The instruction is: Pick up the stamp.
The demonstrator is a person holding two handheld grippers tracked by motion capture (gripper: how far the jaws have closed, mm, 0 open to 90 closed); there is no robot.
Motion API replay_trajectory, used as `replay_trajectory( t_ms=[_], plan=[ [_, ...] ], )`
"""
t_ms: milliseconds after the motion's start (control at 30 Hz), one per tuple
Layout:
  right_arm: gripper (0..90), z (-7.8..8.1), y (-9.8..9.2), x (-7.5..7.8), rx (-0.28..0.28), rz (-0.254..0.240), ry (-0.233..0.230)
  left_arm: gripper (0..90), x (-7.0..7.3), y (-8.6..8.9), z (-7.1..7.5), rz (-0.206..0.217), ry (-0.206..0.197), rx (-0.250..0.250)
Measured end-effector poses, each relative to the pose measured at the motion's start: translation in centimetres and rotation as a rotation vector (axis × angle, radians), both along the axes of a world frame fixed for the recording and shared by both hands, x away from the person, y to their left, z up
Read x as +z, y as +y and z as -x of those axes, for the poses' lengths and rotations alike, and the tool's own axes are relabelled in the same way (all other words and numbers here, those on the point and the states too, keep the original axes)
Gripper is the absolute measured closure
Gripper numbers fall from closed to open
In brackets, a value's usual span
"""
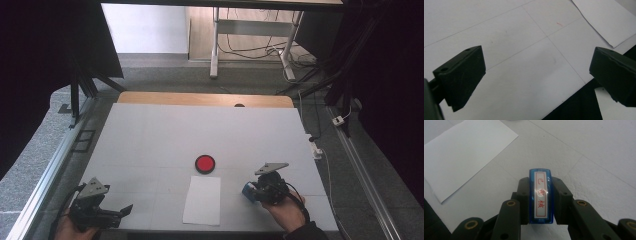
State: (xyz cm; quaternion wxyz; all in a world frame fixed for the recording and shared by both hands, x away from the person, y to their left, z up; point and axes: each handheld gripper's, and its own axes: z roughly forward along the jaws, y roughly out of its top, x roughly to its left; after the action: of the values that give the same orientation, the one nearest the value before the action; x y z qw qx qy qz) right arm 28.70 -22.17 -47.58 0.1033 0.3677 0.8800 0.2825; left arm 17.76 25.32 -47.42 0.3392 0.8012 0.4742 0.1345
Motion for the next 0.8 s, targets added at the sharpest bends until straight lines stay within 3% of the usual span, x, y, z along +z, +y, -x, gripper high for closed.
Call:
replay_trajectory(
  t_ms=[233, 500, 800],
  plan=[
    [71.5, 0.2, -0.2, 0.5, 0.042, -0.003, -0.030, 1.0, 0.0, 0.0, 0.0, 0.002, -0.003, 0.003],
    [71.6, 0.3, -0.5, 1.3, 0.053, -0.050, -0.050, 1.0, 0.0, 0.1, 0.0, 0.014, 0.004, 0.006],
    [71.6, 0.3, -0.4, 2.4, 0.103, -0.075, -0.090, 0.7, 0.0, 0.2, -0.1, 0.019, 0.011, 0.007]
  ],
)
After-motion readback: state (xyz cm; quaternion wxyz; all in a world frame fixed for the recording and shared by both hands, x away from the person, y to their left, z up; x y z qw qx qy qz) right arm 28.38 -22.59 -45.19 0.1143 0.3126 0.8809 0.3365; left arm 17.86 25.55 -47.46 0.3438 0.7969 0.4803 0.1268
